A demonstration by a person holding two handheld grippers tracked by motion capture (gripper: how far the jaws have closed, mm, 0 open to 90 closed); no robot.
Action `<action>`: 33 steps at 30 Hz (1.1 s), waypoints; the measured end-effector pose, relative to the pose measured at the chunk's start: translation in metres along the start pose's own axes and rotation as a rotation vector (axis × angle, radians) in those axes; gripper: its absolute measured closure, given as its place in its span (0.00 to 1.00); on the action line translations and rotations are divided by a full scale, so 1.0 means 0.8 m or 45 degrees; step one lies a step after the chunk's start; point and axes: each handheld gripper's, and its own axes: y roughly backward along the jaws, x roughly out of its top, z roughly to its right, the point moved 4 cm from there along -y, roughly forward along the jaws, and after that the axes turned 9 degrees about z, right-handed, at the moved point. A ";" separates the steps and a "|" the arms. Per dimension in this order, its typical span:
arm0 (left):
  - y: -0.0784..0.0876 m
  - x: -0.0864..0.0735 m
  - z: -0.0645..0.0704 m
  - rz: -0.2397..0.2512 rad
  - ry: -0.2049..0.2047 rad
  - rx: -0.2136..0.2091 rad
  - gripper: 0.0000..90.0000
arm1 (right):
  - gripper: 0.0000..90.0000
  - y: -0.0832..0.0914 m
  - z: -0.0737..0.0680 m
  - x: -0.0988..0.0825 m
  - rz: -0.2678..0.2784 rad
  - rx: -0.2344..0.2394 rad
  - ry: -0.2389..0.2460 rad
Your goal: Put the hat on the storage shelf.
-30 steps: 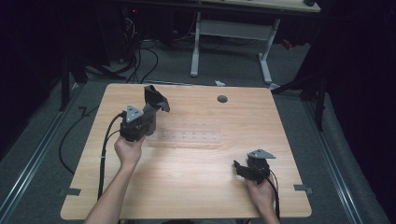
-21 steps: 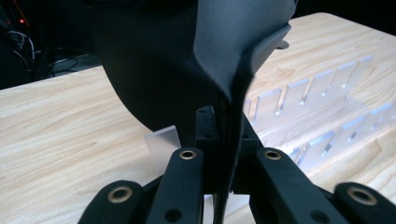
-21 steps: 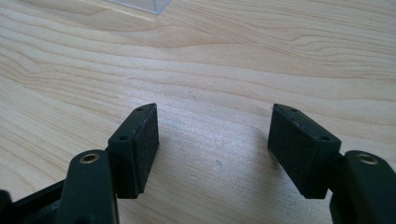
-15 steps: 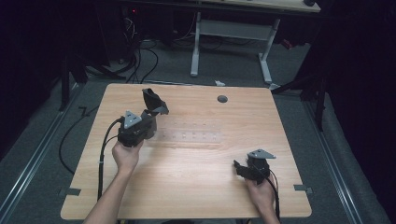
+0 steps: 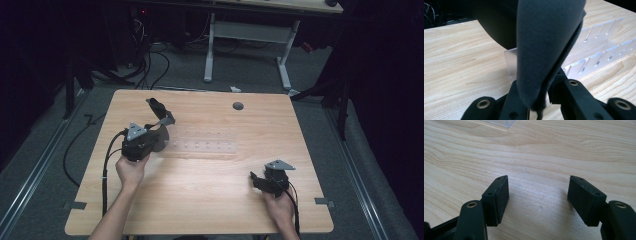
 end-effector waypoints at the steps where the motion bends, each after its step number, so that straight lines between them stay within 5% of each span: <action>1: 0.000 0.000 0.000 0.001 -0.002 0.001 0.88 | 0.38 0.000 0.000 0.000 0.000 0.000 0.000; 4: 0.002 0.000 -0.002 0.000 -0.004 0.012 0.83 | 0.38 0.000 0.000 0.000 0.000 0.000 0.000; 9: 0.011 0.003 -0.006 -0.006 0.029 0.023 0.57 | 0.38 0.000 0.000 0.000 0.000 0.000 0.000; 13: 0.036 -0.010 -0.013 -0.049 0.037 0.033 0.47 | 0.38 0.000 0.000 0.000 0.000 0.000 0.000; 20: 0.080 -0.059 -0.028 -0.151 0.004 0.069 0.44 | 0.38 0.000 0.000 0.000 0.000 0.000 0.000; 25: 0.093 -0.094 -0.036 -0.226 -0.056 0.101 0.41 | 0.38 0.000 0.000 0.000 0.000 -0.001 0.001; 26: 0.094 -0.097 -0.035 -0.234 -0.095 0.102 0.39 | 0.38 0.000 0.000 0.000 0.000 -0.001 0.000; 33: 0.094 -0.099 -0.032 -0.238 -0.085 0.092 0.34 | 0.37 0.000 0.000 0.000 0.000 -0.001 0.000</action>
